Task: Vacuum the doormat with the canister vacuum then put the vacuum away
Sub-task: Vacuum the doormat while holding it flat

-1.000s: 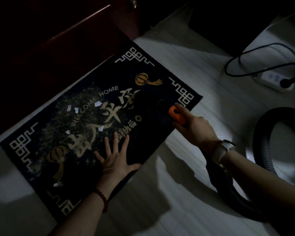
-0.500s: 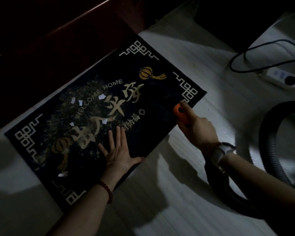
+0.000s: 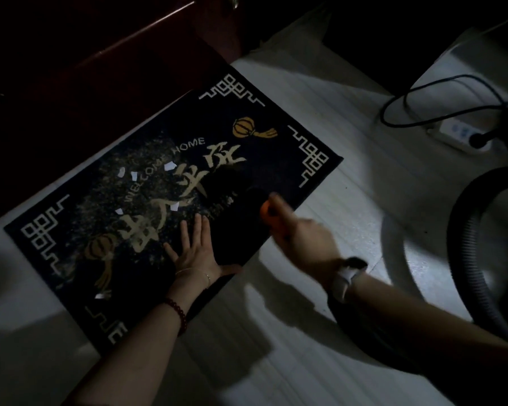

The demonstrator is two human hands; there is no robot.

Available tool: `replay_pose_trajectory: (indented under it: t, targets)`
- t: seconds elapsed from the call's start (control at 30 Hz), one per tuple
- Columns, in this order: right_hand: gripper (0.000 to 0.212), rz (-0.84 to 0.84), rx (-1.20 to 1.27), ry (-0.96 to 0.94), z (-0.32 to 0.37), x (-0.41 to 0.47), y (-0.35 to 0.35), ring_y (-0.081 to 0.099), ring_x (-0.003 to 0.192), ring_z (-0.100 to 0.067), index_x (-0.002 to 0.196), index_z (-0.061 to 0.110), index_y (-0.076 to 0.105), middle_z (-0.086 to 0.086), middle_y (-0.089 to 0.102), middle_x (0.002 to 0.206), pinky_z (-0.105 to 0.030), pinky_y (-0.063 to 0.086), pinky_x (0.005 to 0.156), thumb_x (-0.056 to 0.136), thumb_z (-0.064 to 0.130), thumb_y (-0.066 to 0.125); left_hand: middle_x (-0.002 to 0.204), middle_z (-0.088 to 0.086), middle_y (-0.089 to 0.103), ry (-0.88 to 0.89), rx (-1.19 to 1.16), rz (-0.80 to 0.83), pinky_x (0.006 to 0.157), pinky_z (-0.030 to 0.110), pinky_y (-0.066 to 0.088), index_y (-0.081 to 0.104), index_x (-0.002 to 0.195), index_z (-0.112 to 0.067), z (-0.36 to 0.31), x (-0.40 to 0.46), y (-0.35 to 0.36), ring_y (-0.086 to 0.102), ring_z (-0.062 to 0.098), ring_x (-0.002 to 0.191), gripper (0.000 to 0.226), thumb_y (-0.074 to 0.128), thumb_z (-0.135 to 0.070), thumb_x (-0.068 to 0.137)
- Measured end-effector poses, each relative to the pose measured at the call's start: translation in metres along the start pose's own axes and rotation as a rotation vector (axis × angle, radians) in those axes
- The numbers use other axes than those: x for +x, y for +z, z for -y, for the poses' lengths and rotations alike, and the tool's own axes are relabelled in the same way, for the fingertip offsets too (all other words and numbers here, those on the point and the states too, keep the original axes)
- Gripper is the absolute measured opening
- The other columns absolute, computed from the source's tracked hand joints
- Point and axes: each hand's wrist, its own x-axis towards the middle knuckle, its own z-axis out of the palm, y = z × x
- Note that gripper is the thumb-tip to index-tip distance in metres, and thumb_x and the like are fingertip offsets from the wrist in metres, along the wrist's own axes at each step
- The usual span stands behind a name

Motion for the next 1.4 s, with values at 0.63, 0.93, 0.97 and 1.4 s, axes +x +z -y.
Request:
replay_pose_trajectory:
  t: [0.63,0.93,0.97,1.4]
  targets:
    - [0.057,-0.054,0.006,-0.003,0.019,-0.020,0.021,0.057,0.093,-0.040,0.140,0.018,0.025,-0.021,0.057,0.117,-0.032,0.034,0.065,0.092,0.042,0.046,0.152,0.004,-0.027,0.004,0.018,0.043,0.115,0.048,-0.002,-0.013,0.145,-0.028,0.153,-0.111,0.045,-0.027,0.032,0.137,0.107,0.063,-0.056,0.076]
    - [0.063,0.055,-0.109,0.113,0.036,-0.071,0.023,0.059,0.089,-0.034,0.144,0.028,0.014,-0.014,0.057,0.114,-0.034,0.043,0.065,0.091,0.046,0.044,0.149,0.000,-0.034,0.059,0.127,0.093,0.106,0.066,-0.004,-0.016,0.143,-0.038,0.156,-0.094,0.039,-0.034,0.029,0.135,0.103,0.057,-0.065,0.075]
    - [0.063,0.084,-0.121,0.116,0.044,-0.081,0.026,0.059,0.087,-0.033,0.144,0.029,0.013,-0.014,0.058,0.112,-0.034,0.044,0.066,0.092,0.047,0.043,0.149,0.000,-0.034,0.066,0.131,0.092,0.106,0.066,-0.004,-0.015,0.143,-0.038,0.156,-0.095,0.038,-0.034,0.030,0.135,0.102,0.057,-0.064,0.076]
    - [0.054,-0.080,0.071,0.302,0.039,-0.099,0.036,0.058,0.076,-0.034,0.137,0.033,0.029,-0.019,0.062,0.099,-0.035,0.044,0.068,0.089,0.050,0.046,0.152,-0.003,-0.028,0.102,0.054,0.004,0.109,0.060,-0.009,-0.010,0.144,-0.038,0.179,-0.099,0.055,-0.030,0.024,0.138,0.097,0.055,-0.064,0.077]
